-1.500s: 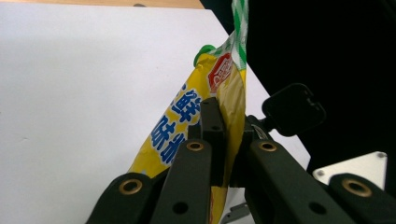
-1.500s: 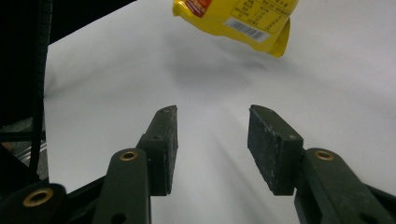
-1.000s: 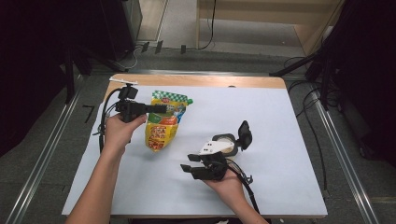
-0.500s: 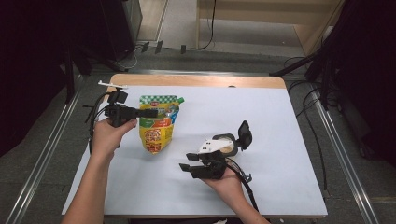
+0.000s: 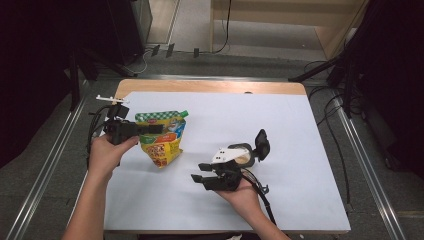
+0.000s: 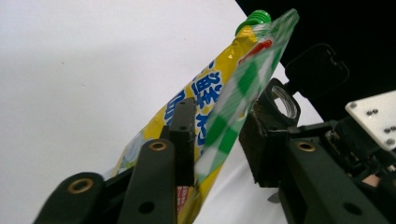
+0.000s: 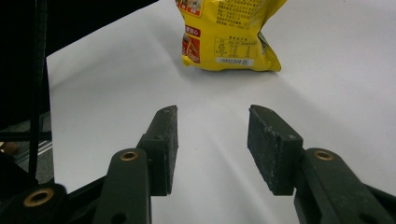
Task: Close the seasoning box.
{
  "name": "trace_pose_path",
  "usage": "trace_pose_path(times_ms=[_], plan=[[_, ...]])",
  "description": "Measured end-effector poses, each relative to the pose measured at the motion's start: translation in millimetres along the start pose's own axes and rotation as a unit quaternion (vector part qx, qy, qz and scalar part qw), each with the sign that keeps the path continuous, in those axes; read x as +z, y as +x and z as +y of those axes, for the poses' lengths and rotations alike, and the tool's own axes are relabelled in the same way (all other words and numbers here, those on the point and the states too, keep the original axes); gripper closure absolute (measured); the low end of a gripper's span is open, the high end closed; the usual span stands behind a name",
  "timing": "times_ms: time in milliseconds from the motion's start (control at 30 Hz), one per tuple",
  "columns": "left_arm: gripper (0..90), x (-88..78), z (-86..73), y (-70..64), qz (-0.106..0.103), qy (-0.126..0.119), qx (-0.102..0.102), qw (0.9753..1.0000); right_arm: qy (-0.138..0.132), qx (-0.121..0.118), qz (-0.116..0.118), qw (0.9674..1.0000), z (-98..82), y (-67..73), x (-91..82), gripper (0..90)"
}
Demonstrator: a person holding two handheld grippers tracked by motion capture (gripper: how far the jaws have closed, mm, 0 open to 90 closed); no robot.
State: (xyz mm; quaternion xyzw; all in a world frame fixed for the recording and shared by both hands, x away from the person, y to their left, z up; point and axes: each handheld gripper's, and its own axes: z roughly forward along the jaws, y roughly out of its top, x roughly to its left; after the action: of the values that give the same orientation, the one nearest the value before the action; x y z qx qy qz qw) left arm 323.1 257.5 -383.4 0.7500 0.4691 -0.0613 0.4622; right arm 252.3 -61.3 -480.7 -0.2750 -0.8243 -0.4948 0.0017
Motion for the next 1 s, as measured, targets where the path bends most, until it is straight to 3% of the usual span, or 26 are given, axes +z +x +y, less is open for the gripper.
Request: trace_pose_path(times_ms=[167, 467, 733, 1000], plan=[[60.3, -4.6, -5.0, -4.6, 0.010, 0.001, 0.014, 0.9999, 0.001, 0.004, -0.001, 1.0000, 1.0, -0.9, -2.1, 54.9], [50.2, -8.4, -16.6, -9.5, 0.011, -0.005, 0.017, 0.9998, 0.001, 0.015, -0.004, 0.9999, 2.7, -3.6, -5.8, 56.0], [45.8, -12.6, -24.6, -15.7, 0.029, 0.006, 0.046, 0.9985, 0.003, 0.022, -0.006, 0.9997, 4.2, -6.0, -8.7, 56.8], [44.8, -19.4, -33.8, -11.7, 0.038, 0.008, 0.040, 0.9985, 0.003, 0.022, -0.010, 0.9997, 7.3, -7.6, -13.6, 57.7]])
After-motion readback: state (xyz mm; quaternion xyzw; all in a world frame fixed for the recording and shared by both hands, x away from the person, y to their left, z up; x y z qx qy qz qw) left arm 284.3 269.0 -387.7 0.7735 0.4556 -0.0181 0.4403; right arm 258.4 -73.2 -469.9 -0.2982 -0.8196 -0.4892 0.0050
